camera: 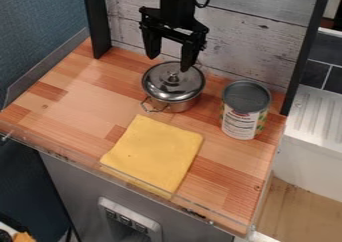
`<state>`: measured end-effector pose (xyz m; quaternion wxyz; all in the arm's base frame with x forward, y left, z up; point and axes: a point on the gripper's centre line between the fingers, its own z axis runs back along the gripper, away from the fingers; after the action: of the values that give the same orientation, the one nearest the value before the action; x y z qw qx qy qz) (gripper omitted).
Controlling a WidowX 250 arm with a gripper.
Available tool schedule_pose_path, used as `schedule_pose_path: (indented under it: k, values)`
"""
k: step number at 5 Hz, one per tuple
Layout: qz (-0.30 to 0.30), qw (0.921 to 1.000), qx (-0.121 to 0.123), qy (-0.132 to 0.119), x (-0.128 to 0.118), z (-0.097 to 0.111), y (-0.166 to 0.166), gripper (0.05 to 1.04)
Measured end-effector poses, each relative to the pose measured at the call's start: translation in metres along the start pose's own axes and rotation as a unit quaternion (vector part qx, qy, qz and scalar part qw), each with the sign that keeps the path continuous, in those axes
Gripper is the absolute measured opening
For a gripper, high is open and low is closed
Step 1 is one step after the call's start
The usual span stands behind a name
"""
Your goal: Move the yellow cloth to the left side of the table
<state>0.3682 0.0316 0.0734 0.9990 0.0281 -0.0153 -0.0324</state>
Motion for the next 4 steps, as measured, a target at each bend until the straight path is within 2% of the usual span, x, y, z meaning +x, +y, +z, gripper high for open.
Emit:
schedule_pose_path:
  k: [1, 2, 3, 4]
  values:
    - [0.004, 0.9998, -0.003, 0.017, -0.005, -0.015, -0.002, 0.999]
    - [0.0, 0.9993, -0.01, 0.035, -0.053, -0.023, -0.01, 0.999]
    - [-0.01, 0.9998, -0.003, 0.017, -0.08, -0.019, -0.016, 0.999]
    - [-0.015, 0.9997, 0.004, 0.019, -0.102, -0.032, -0.018, 0.999]
